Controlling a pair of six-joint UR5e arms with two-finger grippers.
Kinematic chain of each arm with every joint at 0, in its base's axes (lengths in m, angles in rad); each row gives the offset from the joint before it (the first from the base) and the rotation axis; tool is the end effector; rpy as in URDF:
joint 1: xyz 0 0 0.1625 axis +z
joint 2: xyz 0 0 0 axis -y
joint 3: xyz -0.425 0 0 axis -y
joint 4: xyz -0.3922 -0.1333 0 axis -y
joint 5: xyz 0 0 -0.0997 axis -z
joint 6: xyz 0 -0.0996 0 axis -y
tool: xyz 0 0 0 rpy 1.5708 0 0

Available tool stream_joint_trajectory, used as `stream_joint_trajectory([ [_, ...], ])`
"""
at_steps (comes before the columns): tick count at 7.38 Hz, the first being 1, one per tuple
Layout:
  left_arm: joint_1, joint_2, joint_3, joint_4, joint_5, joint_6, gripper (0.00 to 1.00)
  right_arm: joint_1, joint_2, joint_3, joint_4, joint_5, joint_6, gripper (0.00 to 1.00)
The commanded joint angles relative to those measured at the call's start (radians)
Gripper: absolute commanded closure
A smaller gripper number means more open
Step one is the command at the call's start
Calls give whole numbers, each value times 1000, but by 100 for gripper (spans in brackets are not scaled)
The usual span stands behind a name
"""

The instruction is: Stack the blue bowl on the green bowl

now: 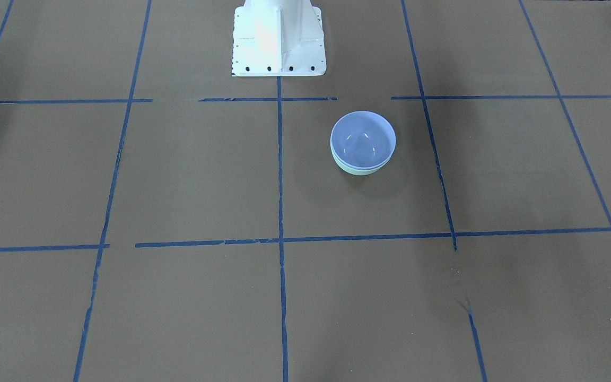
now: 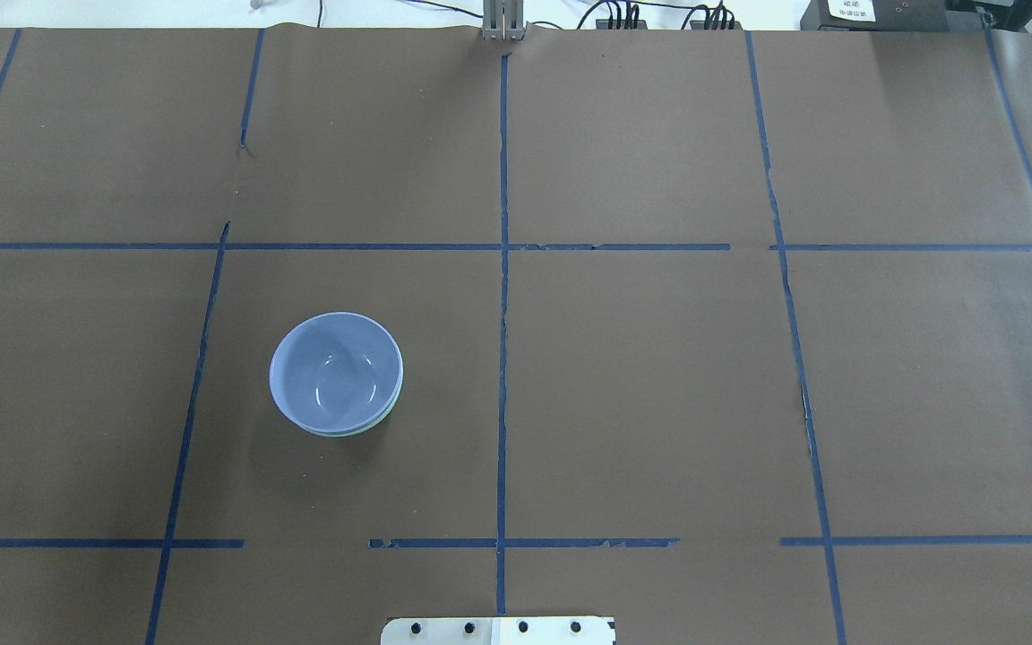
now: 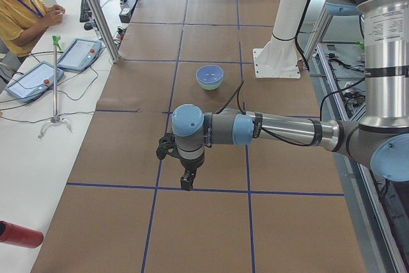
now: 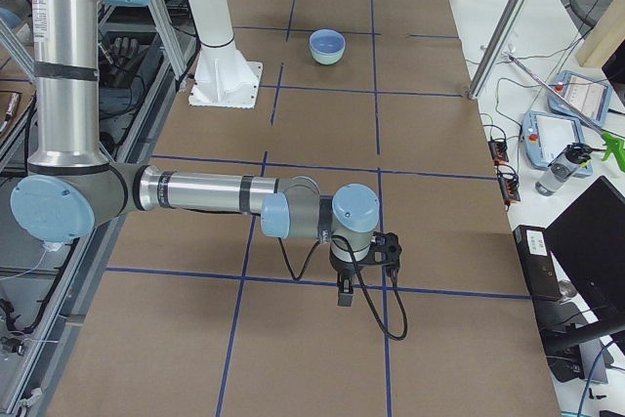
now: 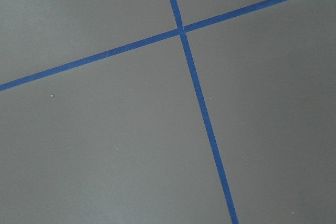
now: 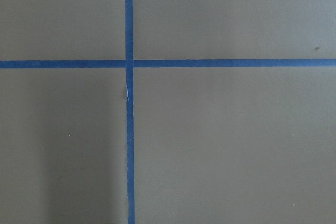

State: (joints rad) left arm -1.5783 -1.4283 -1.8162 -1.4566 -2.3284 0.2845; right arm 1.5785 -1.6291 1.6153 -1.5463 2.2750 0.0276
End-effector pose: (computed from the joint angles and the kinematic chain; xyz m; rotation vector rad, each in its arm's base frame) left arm -0.0681 -0.4281 0.6164 0.0999 0.7533 0.2593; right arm 0.0724 -0.4674 0.6670 0.0032 -0.7043 0.0301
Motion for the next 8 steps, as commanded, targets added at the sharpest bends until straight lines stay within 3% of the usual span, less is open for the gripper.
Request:
stream_joint_trajectory([
  [1, 0, 3, 5, -11, -12, 7, 0, 0, 0, 0, 0, 0, 0, 0],
  [8, 1, 2, 3, -24, -12, 7, 0, 0, 0, 0, 0, 0, 0, 0],
])
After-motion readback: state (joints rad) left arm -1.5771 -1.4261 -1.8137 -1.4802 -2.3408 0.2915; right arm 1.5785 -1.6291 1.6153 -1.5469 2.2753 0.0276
